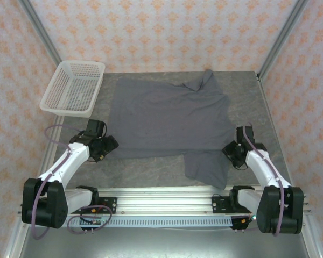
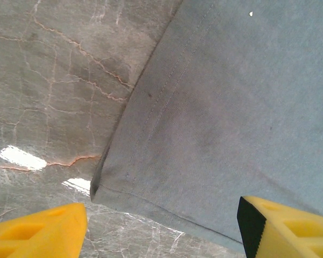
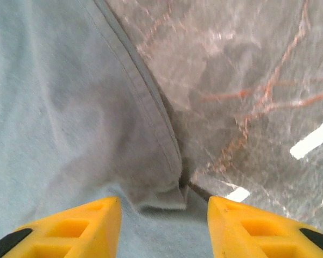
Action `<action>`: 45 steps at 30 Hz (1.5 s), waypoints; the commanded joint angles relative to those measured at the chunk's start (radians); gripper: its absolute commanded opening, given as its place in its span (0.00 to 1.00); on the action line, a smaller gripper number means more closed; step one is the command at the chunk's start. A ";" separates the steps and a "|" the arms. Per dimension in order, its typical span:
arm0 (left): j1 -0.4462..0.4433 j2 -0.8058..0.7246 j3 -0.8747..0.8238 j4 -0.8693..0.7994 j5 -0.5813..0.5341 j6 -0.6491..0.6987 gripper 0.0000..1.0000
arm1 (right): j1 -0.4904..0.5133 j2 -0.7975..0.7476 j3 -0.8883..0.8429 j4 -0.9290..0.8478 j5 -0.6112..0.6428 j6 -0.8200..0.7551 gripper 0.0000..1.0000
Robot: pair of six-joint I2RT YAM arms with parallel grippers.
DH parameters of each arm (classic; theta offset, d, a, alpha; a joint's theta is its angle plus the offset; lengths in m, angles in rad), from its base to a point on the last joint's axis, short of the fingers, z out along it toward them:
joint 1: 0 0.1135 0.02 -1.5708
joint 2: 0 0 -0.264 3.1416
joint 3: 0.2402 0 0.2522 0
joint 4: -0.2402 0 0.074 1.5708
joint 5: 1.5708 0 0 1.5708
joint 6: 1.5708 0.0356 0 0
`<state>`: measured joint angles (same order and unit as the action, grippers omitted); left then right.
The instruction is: Fold the inside-out t-shirt
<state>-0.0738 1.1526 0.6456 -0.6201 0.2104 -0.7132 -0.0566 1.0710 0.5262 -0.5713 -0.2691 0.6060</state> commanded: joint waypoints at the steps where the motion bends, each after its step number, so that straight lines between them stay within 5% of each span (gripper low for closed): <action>1: 0.002 -0.002 -0.011 0.003 0.000 0.004 0.75 | 0.005 0.038 0.005 0.072 0.047 -0.021 0.44; 6: 0.002 0.009 -0.008 0.002 0.001 0.007 0.77 | 0.005 0.144 -0.006 0.133 0.036 -0.027 0.38; 12: 0.002 0.013 -0.005 -0.012 -0.011 -0.006 0.84 | 0.005 0.146 0.010 0.105 0.038 -0.023 0.01; 18: 0.002 0.071 -0.009 0.008 -0.017 -0.028 0.75 | 0.004 0.018 -0.007 0.057 0.068 -0.001 0.00; 25: 0.001 0.111 -0.018 -0.015 -0.032 -0.046 0.41 | 0.004 0.034 -0.005 0.050 0.046 0.011 0.00; 31: 0.002 0.072 -0.057 -0.047 -0.059 -0.051 0.52 | 0.004 0.051 0.005 0.059 0.043 0.012 0.00; 36: 0.002 0.118 -0.060 0.024 -0.057 -0.057 0.50 | 0.004 0.051 0.016 0.043 0.040 0.002 0.00; 41: 0.002 0.145 -0.066 0.065 -0.062 -0.064 0.33 | 0.005 0.028 0.006 0.036 0.048 -0.001 0.00; 45: 0.002 0.144 -0.082 0.068 -0.088 -0.073 0.06 | 0.004 0.021 -0.005 0.037 0.055 0.012 0.00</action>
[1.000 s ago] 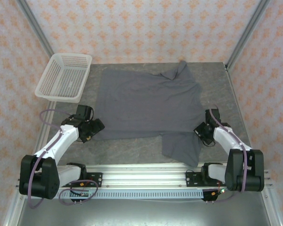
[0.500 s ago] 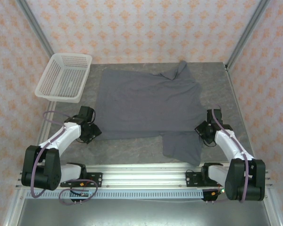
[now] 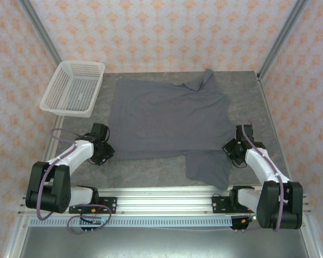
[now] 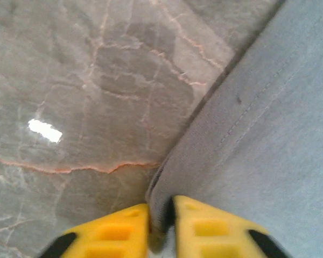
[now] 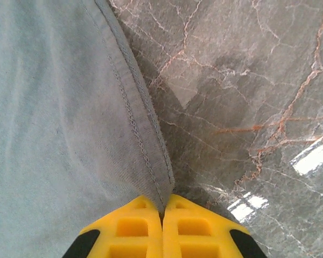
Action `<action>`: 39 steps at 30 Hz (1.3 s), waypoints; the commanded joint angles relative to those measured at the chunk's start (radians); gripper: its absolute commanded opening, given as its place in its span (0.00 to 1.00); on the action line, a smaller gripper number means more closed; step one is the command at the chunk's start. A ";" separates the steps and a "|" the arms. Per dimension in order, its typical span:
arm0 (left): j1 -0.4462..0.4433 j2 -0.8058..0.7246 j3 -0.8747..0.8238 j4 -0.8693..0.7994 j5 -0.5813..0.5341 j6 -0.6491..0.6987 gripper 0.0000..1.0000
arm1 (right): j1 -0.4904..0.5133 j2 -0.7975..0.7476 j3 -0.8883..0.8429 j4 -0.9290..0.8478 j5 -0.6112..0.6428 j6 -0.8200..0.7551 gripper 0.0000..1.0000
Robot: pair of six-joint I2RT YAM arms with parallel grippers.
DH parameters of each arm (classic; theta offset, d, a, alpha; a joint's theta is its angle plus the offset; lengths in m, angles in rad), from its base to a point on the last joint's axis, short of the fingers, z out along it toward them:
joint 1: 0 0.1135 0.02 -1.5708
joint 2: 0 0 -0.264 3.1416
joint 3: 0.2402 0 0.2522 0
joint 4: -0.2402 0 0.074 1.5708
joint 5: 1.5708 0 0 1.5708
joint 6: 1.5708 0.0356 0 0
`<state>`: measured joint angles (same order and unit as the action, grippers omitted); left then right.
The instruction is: Fold the inside-out t-shirt
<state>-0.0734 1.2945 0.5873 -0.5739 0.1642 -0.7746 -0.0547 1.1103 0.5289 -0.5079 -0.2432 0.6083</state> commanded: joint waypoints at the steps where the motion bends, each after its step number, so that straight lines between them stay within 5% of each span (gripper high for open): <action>1: 0.002 -0.003 -0.026 0.016 -0.047 -0.017 0.00 | 0.003 -0.018 -0.009 -0.028 0.032 0.013 0.00; 10: 0.001 -0.182 -0.060 -0.151 -0.132 -0.060 0.00 | 0.001 -0.143 -0.092 -0.165 0.135 0.091 0.00; 18: 0.001 -0.154 -0.008 -0.148 -0.106 -0.049 0.00 | 0.002 -0.273 -0.072 -0.190 0.127 0.105 0.00; 26: 0.001 -0.093 0.172 -0.150 -0.102 0.000 0.00 | 0.001 -0.156 0.133 -0.148 0.133 0.085 0.00; 39: 0.003 0.218 0.517 -0.099 -0.109 0.072 0.00 | -0.033 0.166 0.328 0.029 0.152 0.064 0.00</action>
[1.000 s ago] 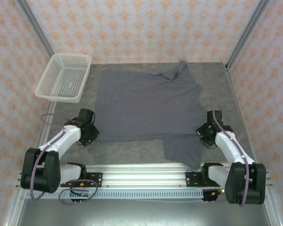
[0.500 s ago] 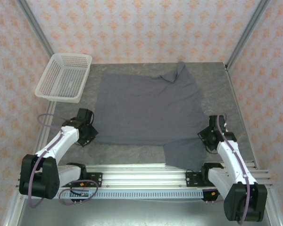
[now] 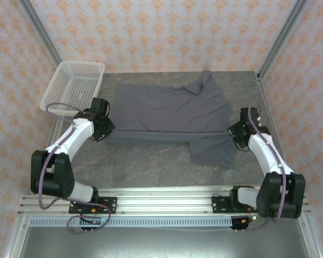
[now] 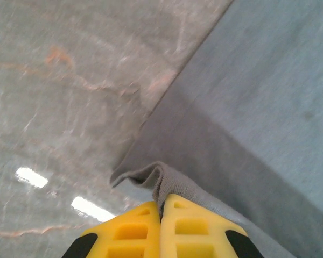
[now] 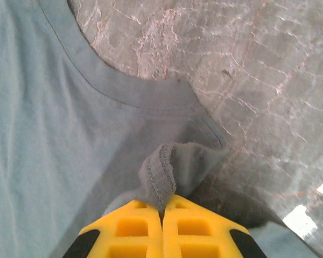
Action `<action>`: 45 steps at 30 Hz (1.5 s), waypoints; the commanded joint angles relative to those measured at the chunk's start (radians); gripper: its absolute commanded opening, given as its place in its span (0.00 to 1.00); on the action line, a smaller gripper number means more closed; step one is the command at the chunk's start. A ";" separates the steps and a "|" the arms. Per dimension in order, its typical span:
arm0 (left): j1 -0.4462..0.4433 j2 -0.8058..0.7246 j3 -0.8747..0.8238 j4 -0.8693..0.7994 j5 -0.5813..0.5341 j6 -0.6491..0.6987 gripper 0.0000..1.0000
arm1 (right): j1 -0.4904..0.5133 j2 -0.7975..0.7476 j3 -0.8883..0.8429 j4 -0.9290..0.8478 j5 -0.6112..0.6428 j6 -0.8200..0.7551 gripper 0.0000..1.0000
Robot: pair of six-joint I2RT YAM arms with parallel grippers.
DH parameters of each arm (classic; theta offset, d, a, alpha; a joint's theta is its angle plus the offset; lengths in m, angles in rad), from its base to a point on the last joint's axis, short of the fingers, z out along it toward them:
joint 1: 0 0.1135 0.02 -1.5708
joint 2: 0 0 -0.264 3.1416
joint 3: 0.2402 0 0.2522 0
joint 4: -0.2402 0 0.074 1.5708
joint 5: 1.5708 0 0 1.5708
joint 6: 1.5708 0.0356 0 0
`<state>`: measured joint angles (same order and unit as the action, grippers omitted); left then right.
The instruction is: Fold the inside-out t-shirt
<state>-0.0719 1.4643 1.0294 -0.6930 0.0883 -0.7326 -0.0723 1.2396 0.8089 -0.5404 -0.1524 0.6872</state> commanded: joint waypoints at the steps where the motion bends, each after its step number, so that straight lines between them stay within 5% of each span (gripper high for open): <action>1: 0.000 0.072 0.097 0.024 -0.026 0.036 0.00 | -0.019 0.055 0.060 0.069 0.058 -0.019 0.00; 11: 0.000 0.228 0.192 0.050 0.007 0.036 0.00 | -0.024 0.224 0.126 0.123 0.039 -0.027 0.00; 21: 0.000 0.305 0.175 0.064 -0.074 0.022 0.00 | -0.024 0.347 0.135 0.185 0.020 -0.064 0.00; 26: 0.001 0.337 0.171 0.071 -0.096 0.014 0.00 | -0.024 0.408 0.160 0.212 -0.025 -0.097 0.11; 37: 0.006 0.247 0.185 0.078 -0.118 0.007 0.40 | -0.030 0.268 0.214 0.050 0.039 -0.158 0.37; 43: -0.009 0.016 0.085 0.139 -0.010 0.039 0.60 | -0.030 -0.032 -0.022 -0.043 0.032 -0.099 0.48; 45: -0.035 -0.078 0.014 0.157 0.015 0.050 0.68 | -0.030 -0.127 -0.103 -0.069 -0.010 -0.122 0.61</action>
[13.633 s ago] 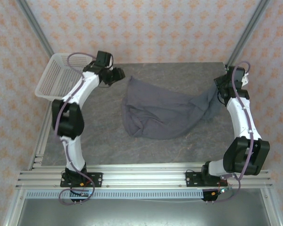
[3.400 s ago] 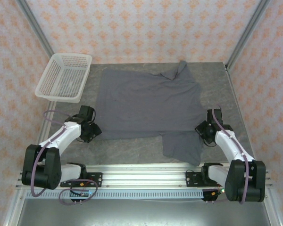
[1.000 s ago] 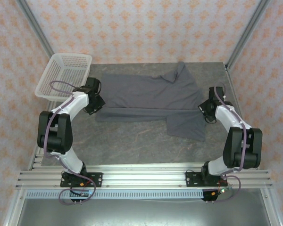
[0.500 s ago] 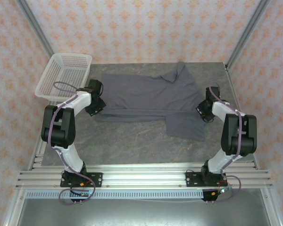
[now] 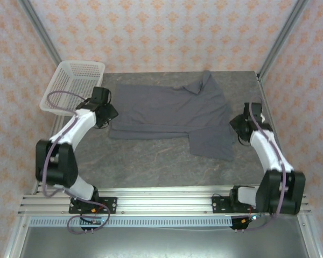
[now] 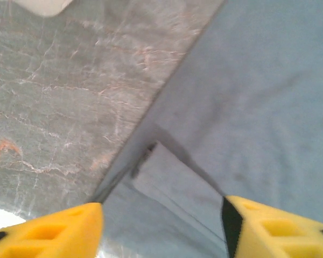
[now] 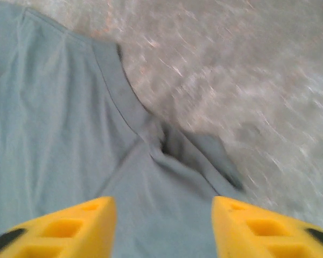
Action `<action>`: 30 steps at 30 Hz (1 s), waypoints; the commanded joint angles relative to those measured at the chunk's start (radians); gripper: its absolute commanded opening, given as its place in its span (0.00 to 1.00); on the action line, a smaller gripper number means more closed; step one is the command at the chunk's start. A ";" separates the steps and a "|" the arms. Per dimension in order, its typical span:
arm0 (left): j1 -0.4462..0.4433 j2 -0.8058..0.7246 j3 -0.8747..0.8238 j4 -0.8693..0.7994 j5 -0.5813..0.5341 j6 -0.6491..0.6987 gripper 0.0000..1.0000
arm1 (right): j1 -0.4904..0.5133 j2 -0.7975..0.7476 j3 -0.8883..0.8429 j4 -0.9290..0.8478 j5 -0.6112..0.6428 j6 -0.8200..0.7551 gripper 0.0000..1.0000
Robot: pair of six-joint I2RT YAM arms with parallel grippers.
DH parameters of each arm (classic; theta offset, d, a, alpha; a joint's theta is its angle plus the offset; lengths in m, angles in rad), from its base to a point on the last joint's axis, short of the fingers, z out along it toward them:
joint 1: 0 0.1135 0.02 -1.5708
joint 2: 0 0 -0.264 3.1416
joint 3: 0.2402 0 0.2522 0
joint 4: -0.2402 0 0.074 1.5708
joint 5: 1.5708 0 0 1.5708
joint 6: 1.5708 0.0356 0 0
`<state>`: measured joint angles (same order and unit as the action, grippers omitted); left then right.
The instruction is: Fold the inside-out t-shirt
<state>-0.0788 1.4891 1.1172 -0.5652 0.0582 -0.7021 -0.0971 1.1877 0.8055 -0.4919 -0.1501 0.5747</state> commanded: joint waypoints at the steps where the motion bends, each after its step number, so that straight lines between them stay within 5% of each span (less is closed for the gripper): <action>1: -0.042 -0.144 -0.100 0.033 0.050 0.026 0.70 | -0.005 -0.102 -0.134 -0.115 -0.034 -0.014 0.62; 5: -0.105 -0.274 -0.197 0.052 0.091 0.048 0.89 | -0.006 -0.087 -0.189 -0.159 -0.077 -0.059 0.64; 16: -0.191 -0.315 -0.242 0.059 0.111 0.053 0.91 | -0.005 0.188 -0.163 -0.055 -0.157 -0.047 0.54; 24: -0.191 -0.265 -0.235 0.037 0.083 0.039 0.91 | -0.005 0.249 -0.099 -0.028 -0.194 -0.023 0.02; 30: -0.191 -0.258 -0.235 0.031 0.076 0.031 0.90 | 0.005 0.174 -0.020 -0.074 -0.290 0.043 0.00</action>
<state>-0.2668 1.2316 0.8871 -0.5262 0.1677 -0.6571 -0.1020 1.4090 0.7334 -0.6067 -0.3531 0.5655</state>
